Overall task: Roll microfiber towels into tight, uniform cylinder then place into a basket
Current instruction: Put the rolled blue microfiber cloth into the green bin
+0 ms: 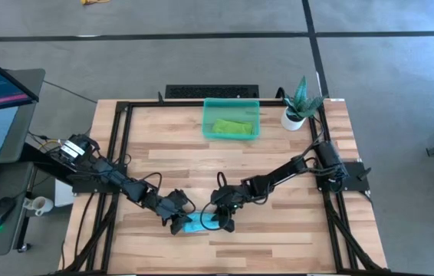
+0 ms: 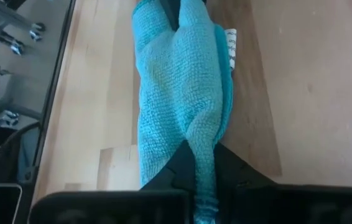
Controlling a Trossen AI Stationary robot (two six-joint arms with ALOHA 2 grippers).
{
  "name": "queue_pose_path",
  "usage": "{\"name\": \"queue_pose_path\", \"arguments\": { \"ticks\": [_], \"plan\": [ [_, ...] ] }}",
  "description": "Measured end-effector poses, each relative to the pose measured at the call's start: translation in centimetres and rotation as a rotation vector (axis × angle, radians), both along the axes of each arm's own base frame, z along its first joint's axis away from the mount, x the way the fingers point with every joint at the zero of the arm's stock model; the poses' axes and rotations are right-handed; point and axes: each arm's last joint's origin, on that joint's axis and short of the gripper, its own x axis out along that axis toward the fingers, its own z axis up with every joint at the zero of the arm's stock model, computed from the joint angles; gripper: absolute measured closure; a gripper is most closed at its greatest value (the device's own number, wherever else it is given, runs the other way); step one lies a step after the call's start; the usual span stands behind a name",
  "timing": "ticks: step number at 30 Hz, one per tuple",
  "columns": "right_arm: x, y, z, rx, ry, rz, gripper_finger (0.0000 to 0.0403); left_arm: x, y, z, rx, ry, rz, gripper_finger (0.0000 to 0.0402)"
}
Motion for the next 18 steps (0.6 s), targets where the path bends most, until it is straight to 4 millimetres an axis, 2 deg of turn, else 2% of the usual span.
{"name": "queue_pose_path", "arguments": {
  "ticks": [7, 12, 18],
  "plan": [
    [-0.3, -0.3, 1.3, -0.034, -0.022, 0.033, 0.0366, 0.6, -0.2, 0.5, 0.028, -0.028, -0.022, 0.0372],
    [-0.9, -0.6, 2.6, -0.075, -0.008, 0.069, 0.0366, 2.4, 0.0, 1.8, 0.085, -0.045, -0.051, 0.0372],
    [-1.7, -1.2, 5.2, -0.139, -0.025, 0.100, 0.0366, 4.9, 1.7, 3.5, 0.188, 0.042, -0.099, 0.0372]
  ]
}}
